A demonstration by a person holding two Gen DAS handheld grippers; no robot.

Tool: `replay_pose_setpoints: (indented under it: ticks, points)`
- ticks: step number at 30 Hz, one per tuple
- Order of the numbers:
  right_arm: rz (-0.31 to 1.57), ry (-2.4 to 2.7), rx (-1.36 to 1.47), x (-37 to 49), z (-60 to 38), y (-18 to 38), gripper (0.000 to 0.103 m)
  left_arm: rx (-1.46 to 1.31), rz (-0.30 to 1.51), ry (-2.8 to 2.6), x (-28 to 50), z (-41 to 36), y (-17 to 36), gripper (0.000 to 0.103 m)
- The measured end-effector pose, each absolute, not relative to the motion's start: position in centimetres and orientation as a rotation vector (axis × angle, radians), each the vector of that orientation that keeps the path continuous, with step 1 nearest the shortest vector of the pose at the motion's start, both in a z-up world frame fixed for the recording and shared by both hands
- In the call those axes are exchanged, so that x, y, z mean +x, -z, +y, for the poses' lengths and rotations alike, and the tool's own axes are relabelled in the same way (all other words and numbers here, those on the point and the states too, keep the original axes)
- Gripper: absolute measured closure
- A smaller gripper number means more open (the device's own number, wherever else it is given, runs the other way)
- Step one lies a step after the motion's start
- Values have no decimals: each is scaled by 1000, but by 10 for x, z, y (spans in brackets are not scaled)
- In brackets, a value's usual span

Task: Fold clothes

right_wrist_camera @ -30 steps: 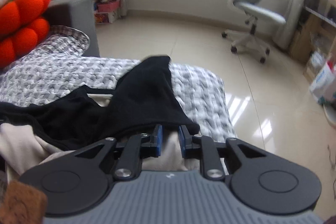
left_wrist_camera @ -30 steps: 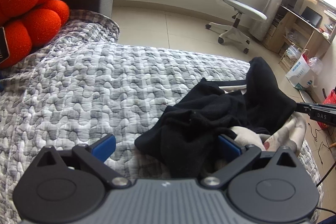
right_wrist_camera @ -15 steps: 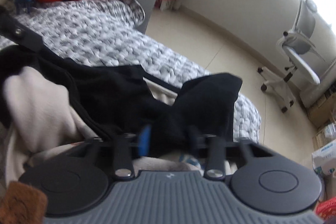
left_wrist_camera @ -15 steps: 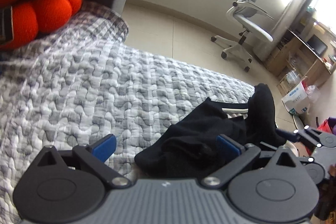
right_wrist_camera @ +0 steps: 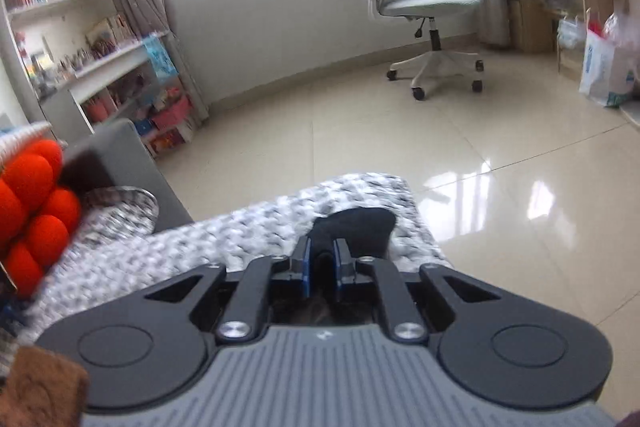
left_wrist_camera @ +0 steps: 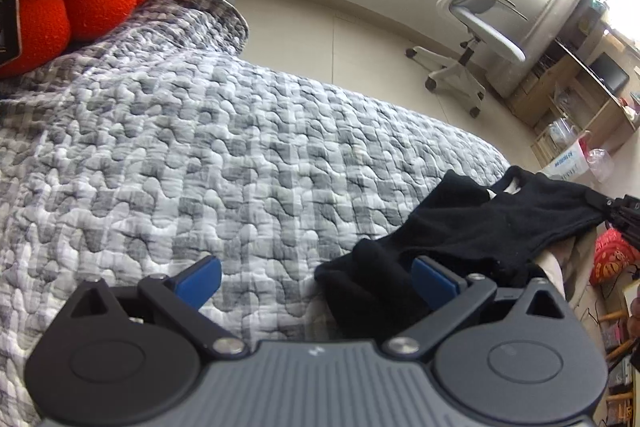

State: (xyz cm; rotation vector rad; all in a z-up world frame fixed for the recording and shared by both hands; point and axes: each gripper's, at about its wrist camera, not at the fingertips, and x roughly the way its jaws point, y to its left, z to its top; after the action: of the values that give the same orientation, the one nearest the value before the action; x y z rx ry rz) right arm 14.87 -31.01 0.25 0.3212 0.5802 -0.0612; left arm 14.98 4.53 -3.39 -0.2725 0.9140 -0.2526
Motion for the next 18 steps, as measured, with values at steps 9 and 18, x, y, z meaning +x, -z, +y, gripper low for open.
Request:
replay_pose_setpoints:
  ticks: [9, 18]
  points:
    - [547, 237, 288, 144, -327, -4, 92, -180, 927, 421, 142, 9, 35, 1]
    - [571, 199, 161, 147, -310, 1, 91, -284, 867, 628, 130, 6, 26, 1]
